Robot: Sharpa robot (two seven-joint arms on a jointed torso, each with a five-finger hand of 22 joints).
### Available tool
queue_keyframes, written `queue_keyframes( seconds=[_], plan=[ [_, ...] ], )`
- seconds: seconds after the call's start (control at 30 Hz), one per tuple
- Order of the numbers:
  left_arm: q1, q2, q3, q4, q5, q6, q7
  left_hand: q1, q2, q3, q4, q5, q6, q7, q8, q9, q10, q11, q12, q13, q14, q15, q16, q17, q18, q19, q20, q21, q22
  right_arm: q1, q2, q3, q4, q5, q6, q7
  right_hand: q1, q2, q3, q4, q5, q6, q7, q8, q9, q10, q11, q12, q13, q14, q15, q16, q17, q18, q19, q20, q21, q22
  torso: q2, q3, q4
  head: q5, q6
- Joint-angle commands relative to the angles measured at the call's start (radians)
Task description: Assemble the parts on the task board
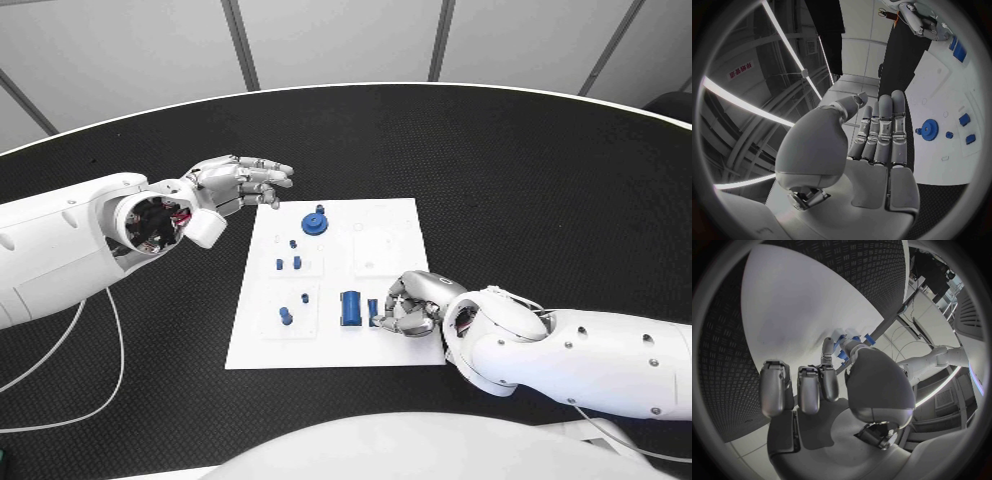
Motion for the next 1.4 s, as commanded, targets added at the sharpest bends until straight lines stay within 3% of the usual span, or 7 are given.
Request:
queue_keyframes(
  seconds=[0.03,0.3,0.6,0.77,0.87,1.1,1.4],
  plan=[
    [0.0,0.0,0.0,0.0,0.0,0.0,0.0,-0.003,0.007,0.001,0.007,0.003,-0.006,0.017,0.006,-0.001,-0.007,0.002,0.006,-0.001,-0.008,0.001,0.004,-0.001,0.017,0.004,0.005,-0.006,-0.001,0.0,0.0,0.0,0.002,0.0,-0.003,0.001,0.014,-0.003,0.002,-0.009,-0.007,-0.004,-0.002,0.006,-0.002,0.069,-0.008,0.006,0.21,0.103,-0.009,0.001,0.263,-0.008,0.083,-0.009,0.002,0.207,-0.001,-0.0001,-0.0009,0.0,-0.001],
    [0.0,0.001,0.0,-0.002,0.0,0.0,0.002,-0.003,0.007,0.001,0.007,0.003,-0.006,0.017,0.006,-0.001,-0.007,0.002,0.006,-0.001,-0.008,0.001,0.004,-0.001,0.017,0.004,0.005,-0.006,-0.001,0.0,-0.024,0.0,0.032,0.005,-0.078,0.056,0.005,-0.008,-0.001,-0.003,-0.004,-0.008,0.002,0.004,-0.004,0.064,-0.006,-0.007,0.203,0.103,-0.008,0.001,0.263,-0.004,0.078,-0.009,-0.016,0.197,-0.003,-0.0002,-0.0023,0.002,0.006],
    [-0.002,0.007,0.0,-0.011,0.0,-0.016,0.032,-0.007,0.005,-0.002,0.015,0.002,-0.008,0.017,0.008,-0.001,-0.009,0.002,0.009,-0.003,-0.01,0.002,0.006,-0.004,0.017,0.005,0.006,-0.012,-0.005,0.003,-0.076,0.001,0.037,0.284,-0.229,0.412,0.04,-0.025,0.006,-0.003,0.045,-0.098,0.055,-0.087,-0.052,0.001,0.039,-0.135,0.132,0.087,0.029,-0.038,0.203,0.022,0.043,0.018,-0.149,0.126,-0.017,0.0003,-0.0094,0.006,0.038],
    [-0.01,0.017,0.0,-0.022,0.031,-0.055,0.079,-0.019,0.005,-0.008,0.027,0.0,-0.007,0.014,0.011,0.0,-0.008,0.001,0.012,-0.003,-0.012,0.003,0.007,-0.005,0.017,0.004,0.008,-0.02,-0.011,0.056,-0.08,0.003,-0.031,0.597,-0.22,0.639,0.103,-0.025,0.002,-0.027,0.052,-0.137,0.085,-0.131,-0.067,-0.229,0.067,-0.59,-0.141,-0.014,0.052,-0.279,-0.08,0.107,-0.104,0.046,-0.654,-0.161,-0.037,-0.0047,-0.0163,0.009,0.079],
    [-0.016,0.026,0.0,-0.032,0.073,-0.088,0.113,-0.027,0.001,-0.012,0.043,-0.001,-0.006,0.011,0.015,0.0,-0.02,0.002,-0.007,-0.018,-0.039,0.006,-0.021,-0.02,0.016,-0.01,0.012,-0.047,-0.026,0.099,-0.073,0.004,-0.091,0.757,-0.202,0.725,0.145,-0.014,0.025,-0.045,0.051,-0.165,0.104,-0.151,-0.08,-0.367,0.084,-0.849,-0.32,-0.12,0.07,-0.525,-0.308,0.151,-0.2,0.061,-0.989,-0.373,-0.047,-0.0101,-0.019,0.018,0.132],
    [-0.028,0.053,0.0,-0.069,0.174,-0.171,0.204,-0.032,-0.019,-0.007,0.092,-0.003,-0.039,0.023,-0.012,-0.022,-0.031,0.03,-0.122,-0.107,-0.171,0.053,-0.269,-0.145,0.01,-0.127,0.062,-0.239,-0.132,0.194,-0.039,0.007,-0.245,1.043,-0.183,0.88,0.167,-0.021,0.065,-0.061,0.047,-0.189,0.126,-0.192,-0.135,-0.406,0.11,-1.025,-0.546,-0.234,0.096,-0.898,-0.546,0.151,-0.213,0.087,-1.172,-0.554,-0.064,-0.018,-0.0202,0.038,0.196],
    [-0.048,0.105,0.0,-0.123,0.25,-0.254,0.307,-0.029,-0.031,-0.03,0.159,-0.003,-0.032,-0.005,-0.129,-0.06,0.017,0.069,-0.367,-0.115,-0.249,0.118,-0.64,-0.277,-0.008,-0.226,0.146,-0.636,-0.37,0.225,0.043,0.022,-0.411,1.171,-0.123,1.019,0.167,-0.022,0.107,-0.096,0.033,-0.177,0.165,-0.293,-0.232,-0.371,0.169,-1.321,-1.007,-0.452,0.195,-1.293,-0.76,0.15,-0.41,0.19,-1.405,-0.813,-0.084,-0.0148,-0.0242,0.074,0.267]
  ],
)
